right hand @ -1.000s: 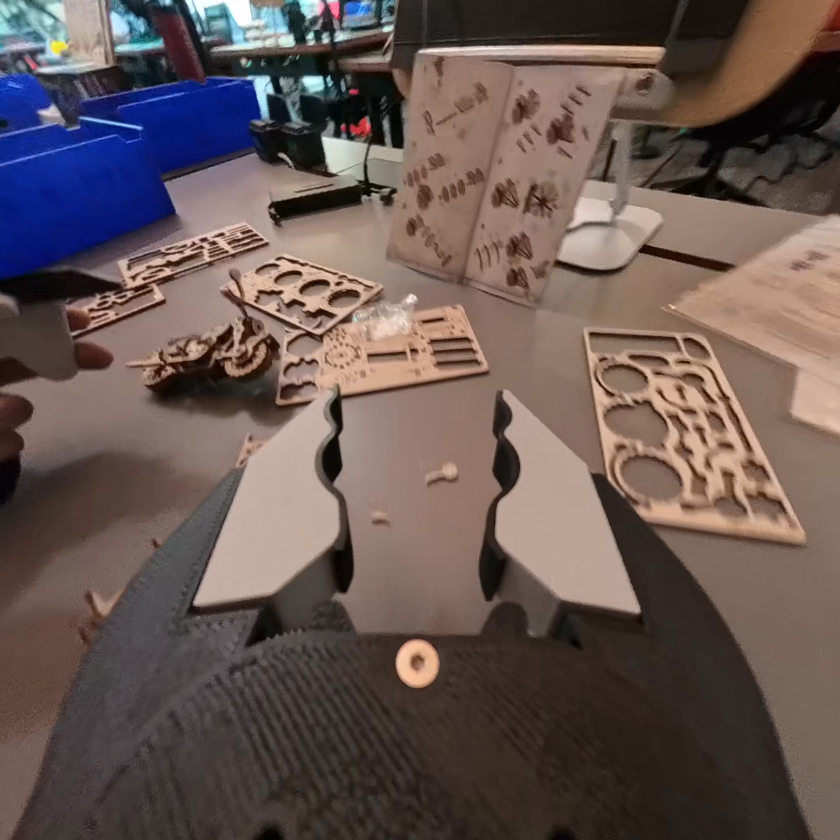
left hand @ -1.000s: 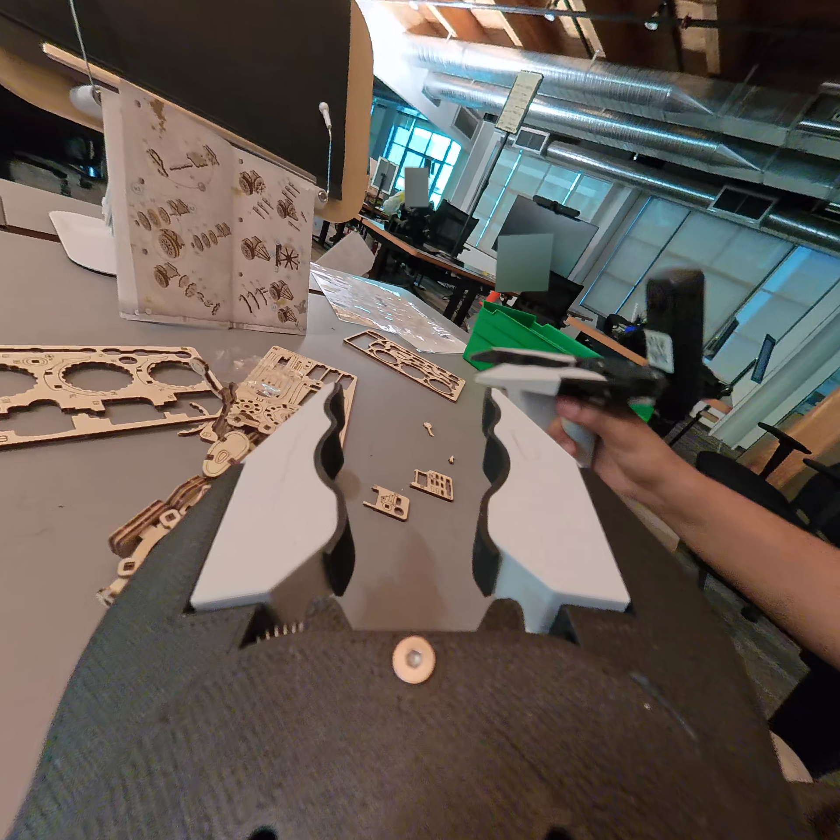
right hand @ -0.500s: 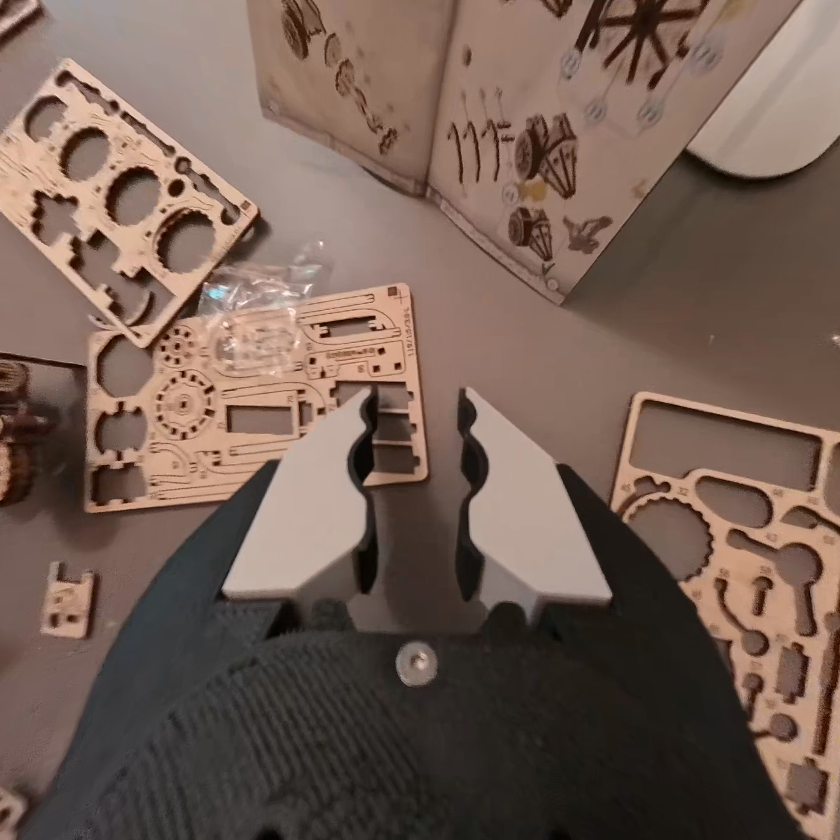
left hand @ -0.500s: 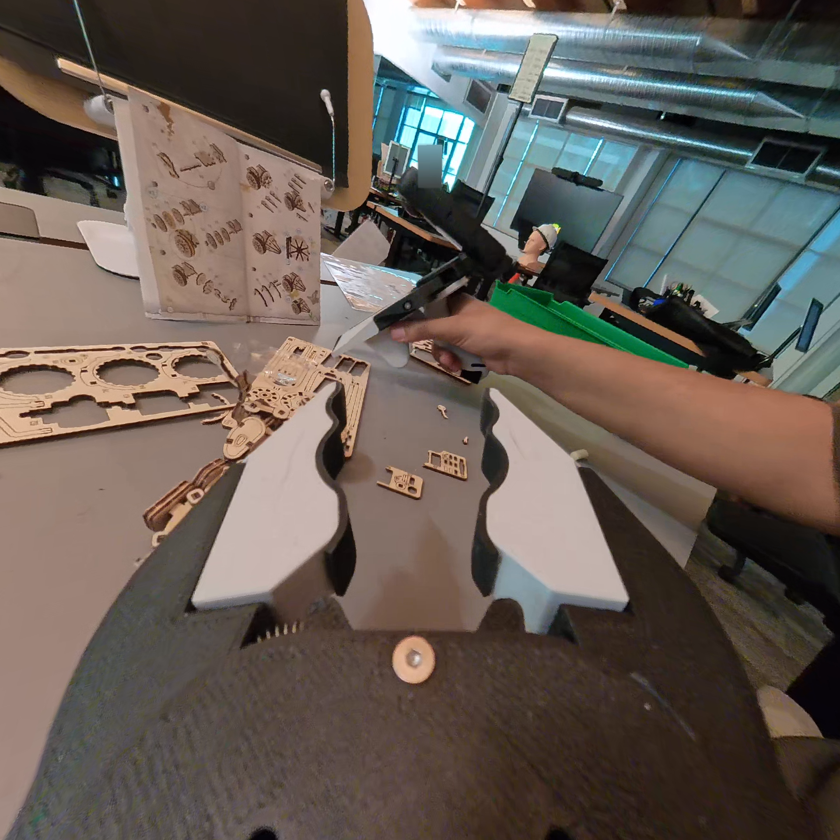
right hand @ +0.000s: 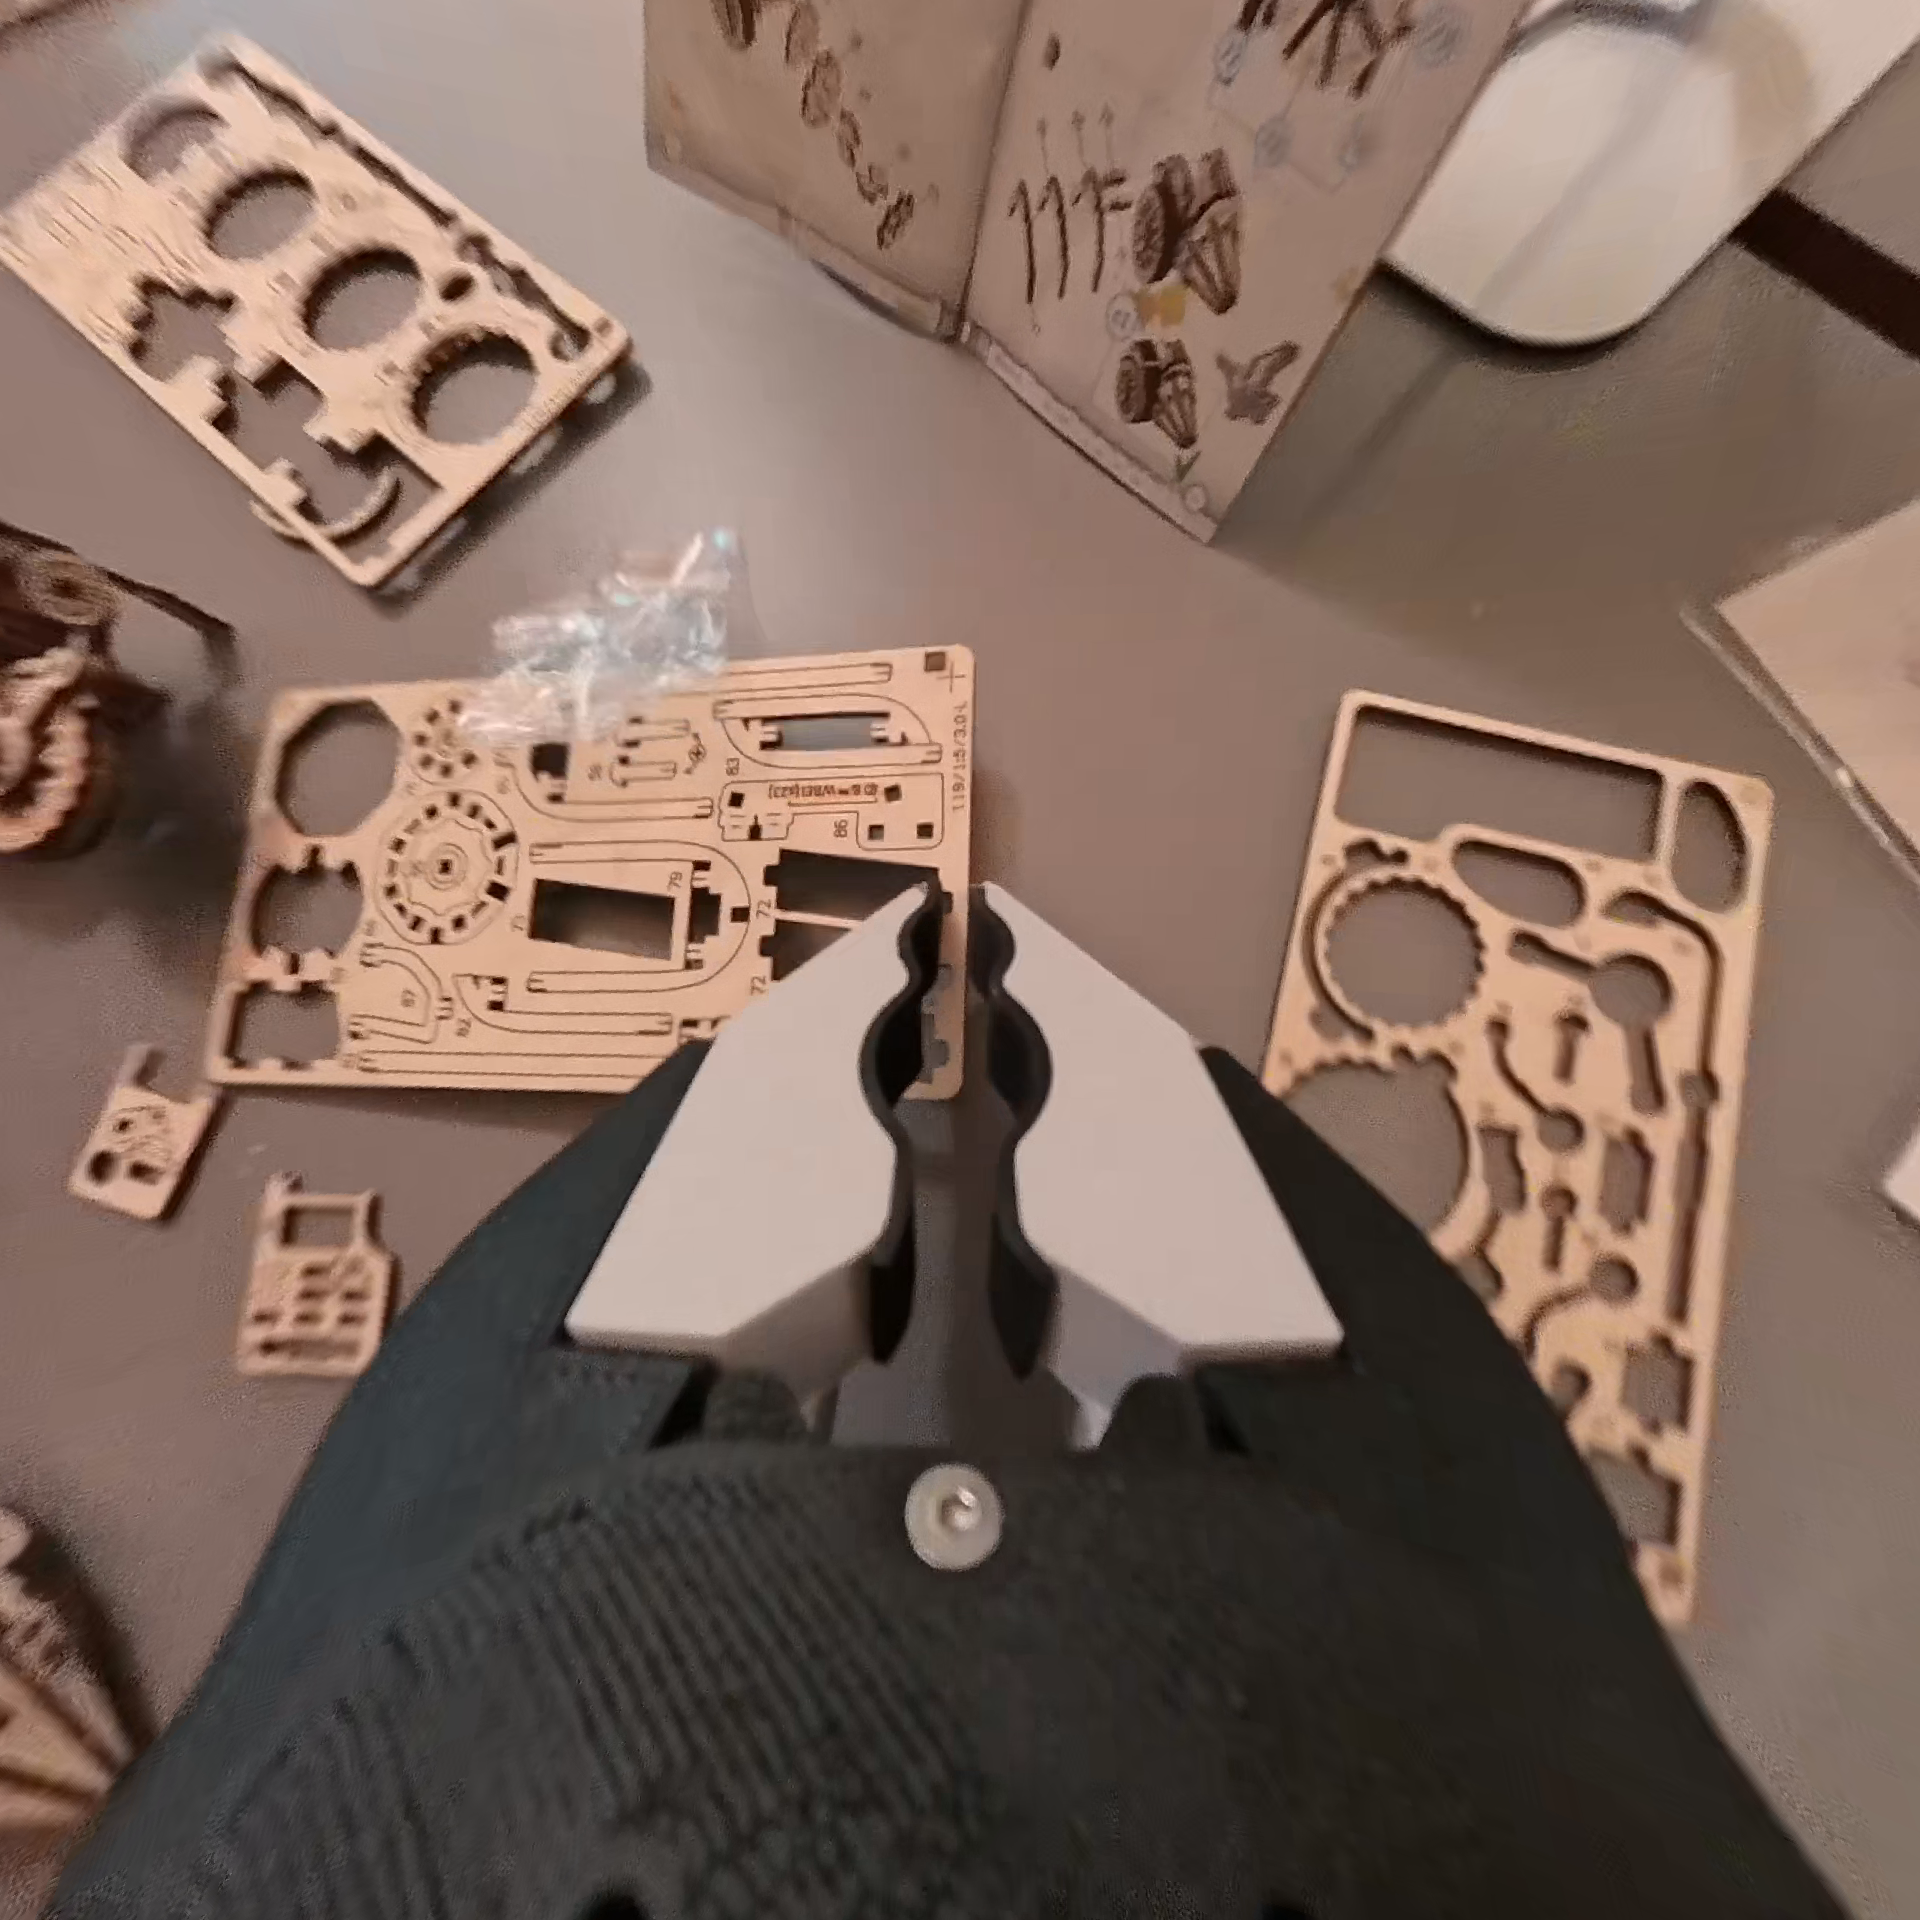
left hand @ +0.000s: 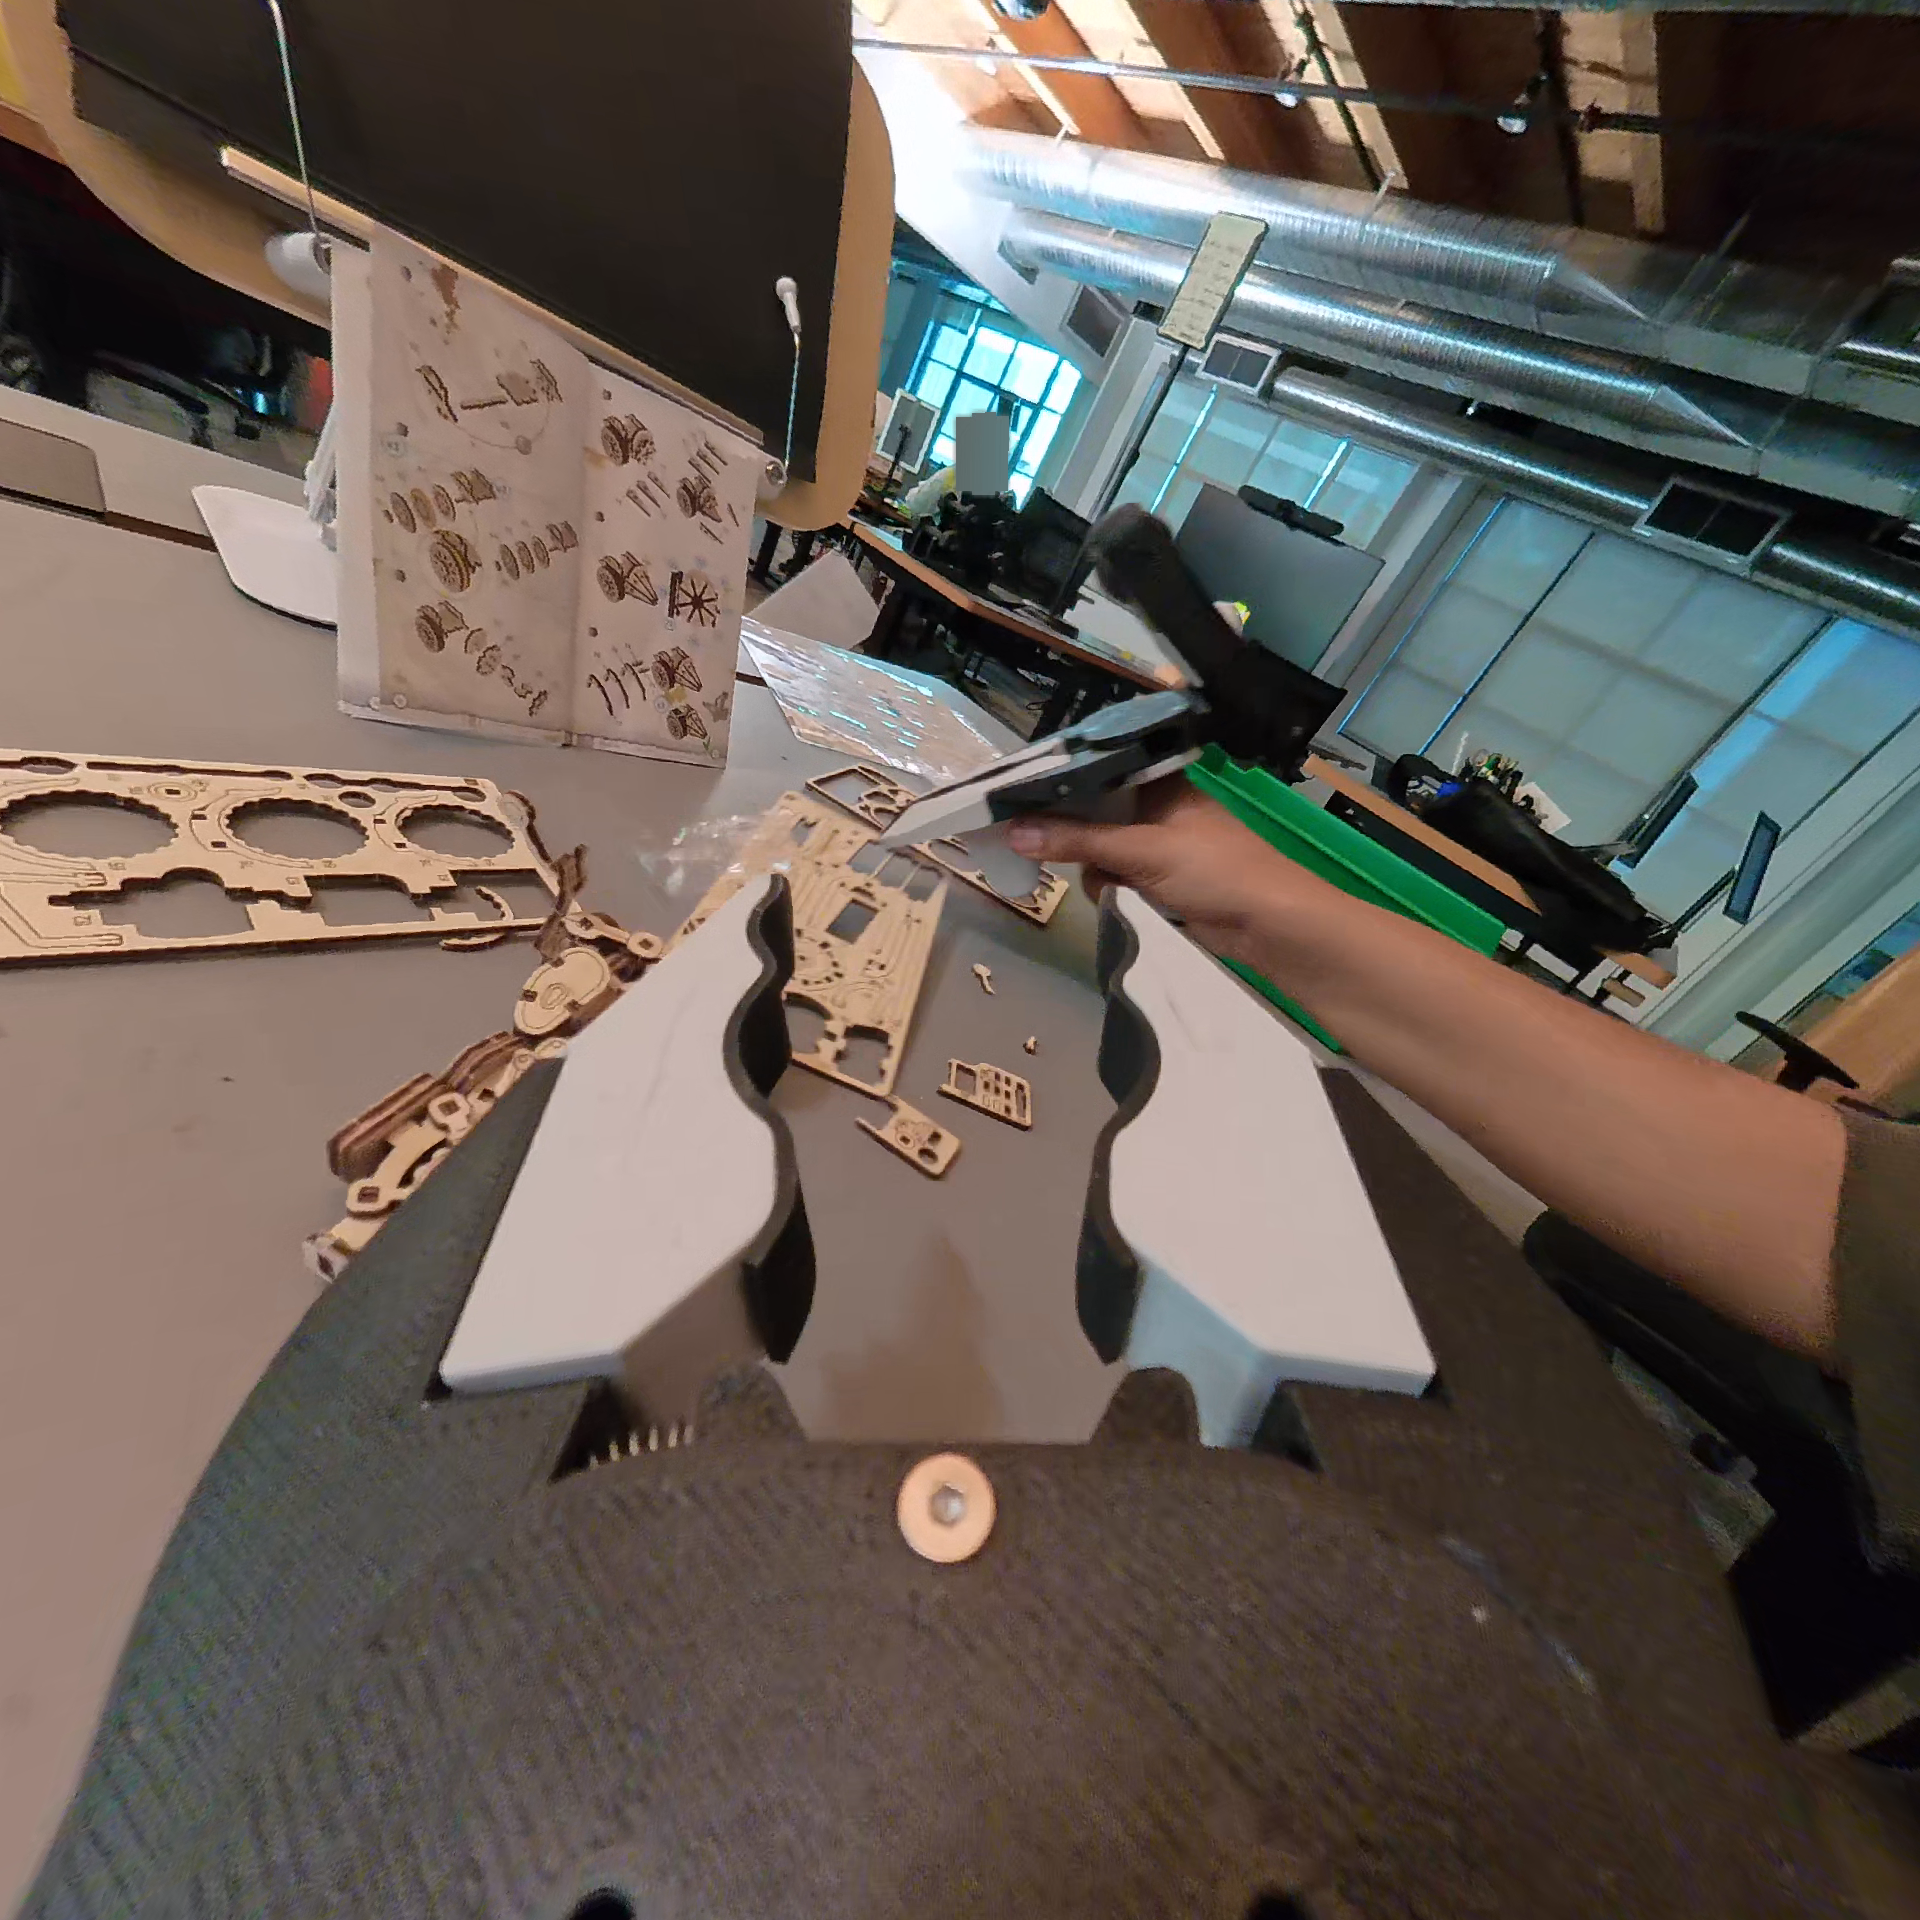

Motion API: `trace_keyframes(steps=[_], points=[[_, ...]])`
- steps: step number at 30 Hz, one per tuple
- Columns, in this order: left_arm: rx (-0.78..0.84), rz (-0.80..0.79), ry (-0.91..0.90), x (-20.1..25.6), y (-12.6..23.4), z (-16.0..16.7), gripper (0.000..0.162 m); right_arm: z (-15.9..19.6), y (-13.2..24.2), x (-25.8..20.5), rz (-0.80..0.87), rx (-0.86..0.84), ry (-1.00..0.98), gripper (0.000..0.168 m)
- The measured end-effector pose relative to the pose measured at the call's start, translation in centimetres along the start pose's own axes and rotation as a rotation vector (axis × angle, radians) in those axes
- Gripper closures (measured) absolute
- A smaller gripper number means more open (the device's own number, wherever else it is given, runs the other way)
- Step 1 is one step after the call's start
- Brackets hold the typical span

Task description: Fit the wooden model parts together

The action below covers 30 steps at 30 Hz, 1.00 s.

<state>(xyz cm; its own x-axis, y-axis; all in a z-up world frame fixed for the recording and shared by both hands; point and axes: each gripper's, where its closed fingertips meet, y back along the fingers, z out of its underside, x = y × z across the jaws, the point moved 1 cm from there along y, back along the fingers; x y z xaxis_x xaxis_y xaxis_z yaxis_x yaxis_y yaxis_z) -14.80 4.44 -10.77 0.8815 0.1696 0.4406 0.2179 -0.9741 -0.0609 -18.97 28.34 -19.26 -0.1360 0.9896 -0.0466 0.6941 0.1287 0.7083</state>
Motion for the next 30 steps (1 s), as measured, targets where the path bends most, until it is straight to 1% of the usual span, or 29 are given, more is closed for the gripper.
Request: trace_keyframes(steps=[4, 7, 10, 14, 16, 20, 22, 24, 27, 30], points=[[-0.035, 0.021, -0.007, 0.6, -0.5, 0.8, 0.106, -0.5, 5.6, 0.5, 0.013, 0.162, -0.055, 0.168], [-0.061, 0.025, -0.030, 1.1, -0.9, 1.4, 0.106, 0.1, 8.2, 1.0, 0.066, 0.195, -0.038, 0.168], [-0.071, 0.029, -0.059, 1.7, -1.1, 1.8, 0.106, 0.7, 9.7, 0.8, 0.086, 0.236, -0.024, 0.168], [-0.105, 0.021, -0.128, 2.1, -1.1, 2.5, 0.106, 0.2, 11.3, 0.2, 0.056, 0.346, -0.051, 0.168], [-0.107, 0.020, -0.148, 2.2, -1.3, 2.5, 0.106, -0.2, 11.5, 0.0, 0.035, 0.363, -0.037, 0.168], [-0.105, -0.010, -0.069, 1.7, -2.1, 2.0, 0.108, -1.2, 11.6, -0.8, -0.025, 0.446, 0.036, 0.168], [-0.140, 0.000, -0.035, 1.7, -3.4, 1.7, 0.106, -1.0, 11.0, -1.2, -0.065, 0.450, 0.035, 0.168], [-0.207, 0.044, -0.036, 2.2, -5.4, 1.5, 0.100, -0.8, 10.4, -1.6, -0.099, 0.452, 0.046, 0.168], [-0.362, 0.084, -0.077, 2.1, -9.3, 1.9, 0.087, -0.8, 10.3, -2.0, -0.123, 0.466, 0.068, 0.168], [-0.550, 0.120, -0.097, 1.8, -12.7, 3.5, 0.082, -1.4, 11.0, -2.8, -0.177, 0.523, 0.087, 0.168]])
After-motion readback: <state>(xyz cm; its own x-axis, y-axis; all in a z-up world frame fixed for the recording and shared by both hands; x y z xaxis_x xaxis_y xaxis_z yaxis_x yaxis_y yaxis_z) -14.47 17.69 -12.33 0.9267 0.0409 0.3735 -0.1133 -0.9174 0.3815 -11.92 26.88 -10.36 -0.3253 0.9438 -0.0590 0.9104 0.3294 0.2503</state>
